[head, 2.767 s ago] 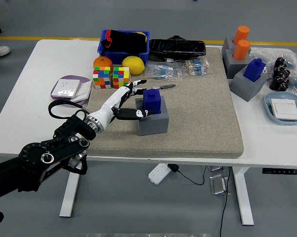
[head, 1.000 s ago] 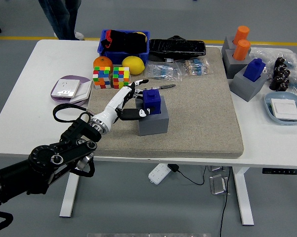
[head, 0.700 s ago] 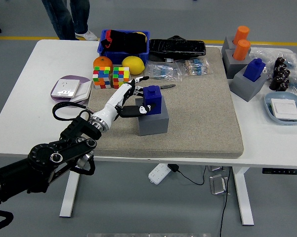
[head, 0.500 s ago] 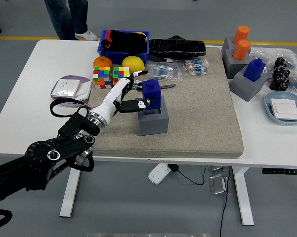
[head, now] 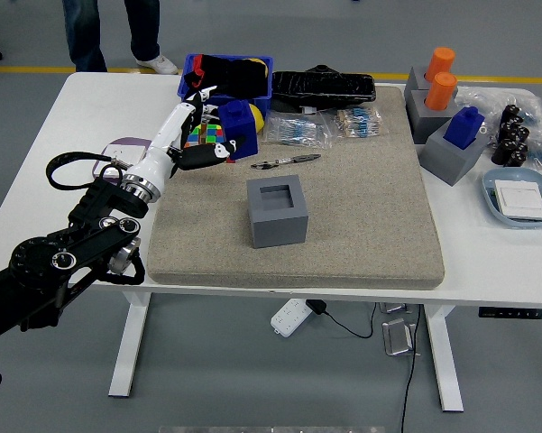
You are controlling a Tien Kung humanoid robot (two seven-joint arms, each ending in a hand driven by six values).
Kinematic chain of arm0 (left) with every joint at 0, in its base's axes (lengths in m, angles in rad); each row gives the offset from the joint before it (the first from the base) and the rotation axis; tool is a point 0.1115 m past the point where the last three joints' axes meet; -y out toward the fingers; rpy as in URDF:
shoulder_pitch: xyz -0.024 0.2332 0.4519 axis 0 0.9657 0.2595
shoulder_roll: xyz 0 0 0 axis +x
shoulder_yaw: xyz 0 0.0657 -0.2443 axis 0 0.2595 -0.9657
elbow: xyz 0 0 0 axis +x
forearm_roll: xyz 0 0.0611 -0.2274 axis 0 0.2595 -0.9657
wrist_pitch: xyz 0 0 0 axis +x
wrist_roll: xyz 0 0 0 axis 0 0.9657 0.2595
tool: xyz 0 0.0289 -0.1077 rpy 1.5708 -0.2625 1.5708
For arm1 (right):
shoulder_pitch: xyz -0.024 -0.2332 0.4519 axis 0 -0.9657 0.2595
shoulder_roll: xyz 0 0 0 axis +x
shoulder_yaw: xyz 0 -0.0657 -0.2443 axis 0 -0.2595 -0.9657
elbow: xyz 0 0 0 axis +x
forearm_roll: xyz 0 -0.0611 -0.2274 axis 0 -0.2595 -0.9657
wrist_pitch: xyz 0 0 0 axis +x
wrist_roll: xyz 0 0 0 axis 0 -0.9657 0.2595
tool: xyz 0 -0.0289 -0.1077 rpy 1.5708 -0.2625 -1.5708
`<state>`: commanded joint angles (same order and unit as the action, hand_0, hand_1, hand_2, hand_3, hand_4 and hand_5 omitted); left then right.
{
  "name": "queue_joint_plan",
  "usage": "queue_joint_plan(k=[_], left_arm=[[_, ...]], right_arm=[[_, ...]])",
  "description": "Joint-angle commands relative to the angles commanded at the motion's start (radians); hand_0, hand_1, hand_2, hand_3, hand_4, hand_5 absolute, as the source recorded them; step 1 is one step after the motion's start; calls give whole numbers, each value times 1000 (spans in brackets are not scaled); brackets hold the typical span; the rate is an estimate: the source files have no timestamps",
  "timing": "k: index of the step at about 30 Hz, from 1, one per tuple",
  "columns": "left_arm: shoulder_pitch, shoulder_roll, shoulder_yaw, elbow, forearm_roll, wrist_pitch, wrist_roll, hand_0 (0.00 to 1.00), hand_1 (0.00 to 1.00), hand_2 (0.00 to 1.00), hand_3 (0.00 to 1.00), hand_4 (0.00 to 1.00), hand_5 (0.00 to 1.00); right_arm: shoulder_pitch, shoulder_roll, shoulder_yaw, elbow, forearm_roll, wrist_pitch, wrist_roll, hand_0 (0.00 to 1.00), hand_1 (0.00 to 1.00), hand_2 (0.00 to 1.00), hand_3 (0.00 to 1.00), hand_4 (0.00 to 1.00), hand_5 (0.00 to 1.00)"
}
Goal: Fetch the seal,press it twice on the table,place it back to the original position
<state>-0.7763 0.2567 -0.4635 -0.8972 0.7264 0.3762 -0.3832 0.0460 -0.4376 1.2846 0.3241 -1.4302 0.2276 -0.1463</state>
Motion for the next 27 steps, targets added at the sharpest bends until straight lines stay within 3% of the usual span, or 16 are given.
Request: queue_joint_plan(k=[6,13,20,27], left_arm=[[11,6,28,82,-51,12,-24,876,546,497,896,691,2],[27,-5,71,166,-115,23,-54,869,526,482,893,688,2],[58,-33,129,222,-232,71,-138,869,535,477,892,689,2],[89,-66,162,252,-319,90,-186,868,545,476,892,688,2]], right_arm=[[0,1,0,1,0,0,0,829,737,732,696,789,589],[-1,2,-1,1,0,0,0,828,737,732,696,789,588],[0,3,-1,1,-1,0,1,828,737,732,696,789,588],[1,1,-7,2,-1,0,1,828,737,732,696,790,588]])
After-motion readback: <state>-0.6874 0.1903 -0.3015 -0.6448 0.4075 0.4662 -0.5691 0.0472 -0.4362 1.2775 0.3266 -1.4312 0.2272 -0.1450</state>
